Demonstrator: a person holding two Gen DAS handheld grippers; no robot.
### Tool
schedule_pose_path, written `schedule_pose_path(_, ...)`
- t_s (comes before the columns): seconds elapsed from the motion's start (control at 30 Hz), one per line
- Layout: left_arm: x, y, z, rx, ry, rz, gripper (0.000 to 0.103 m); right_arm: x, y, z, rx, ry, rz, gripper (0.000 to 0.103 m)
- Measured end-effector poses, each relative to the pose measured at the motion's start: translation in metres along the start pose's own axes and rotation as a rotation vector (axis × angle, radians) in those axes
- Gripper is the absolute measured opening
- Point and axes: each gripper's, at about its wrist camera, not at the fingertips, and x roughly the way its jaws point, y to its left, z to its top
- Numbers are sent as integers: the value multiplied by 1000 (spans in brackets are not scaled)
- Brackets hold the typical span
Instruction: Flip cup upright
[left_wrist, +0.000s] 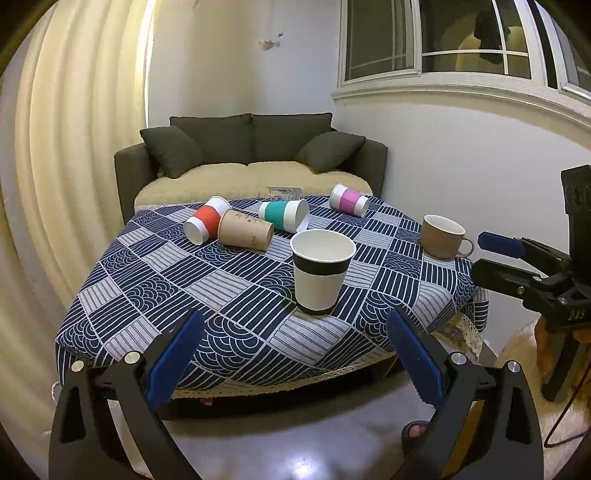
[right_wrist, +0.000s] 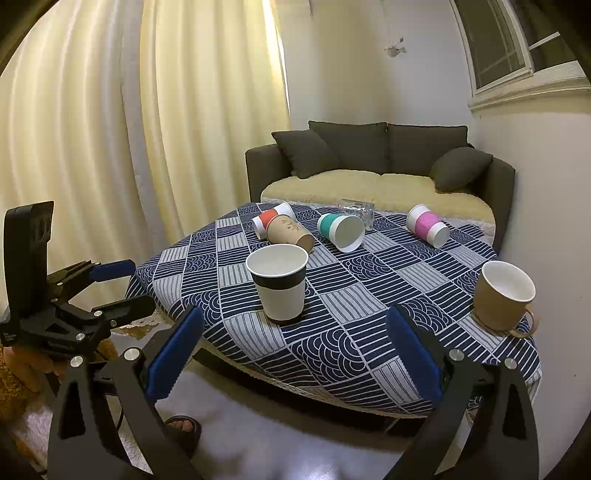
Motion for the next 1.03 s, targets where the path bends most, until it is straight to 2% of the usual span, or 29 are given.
schedule_pose_path(0.53, -6, 3, 1, -9, -28, 4, 97, -7, -3, 3, 15, -40, -21, 98)
schedule_pose_path(1.03, -7, 4, 2, -14, -26, 15, 97, -10, -4, 1, 14, -44, -27, 98)
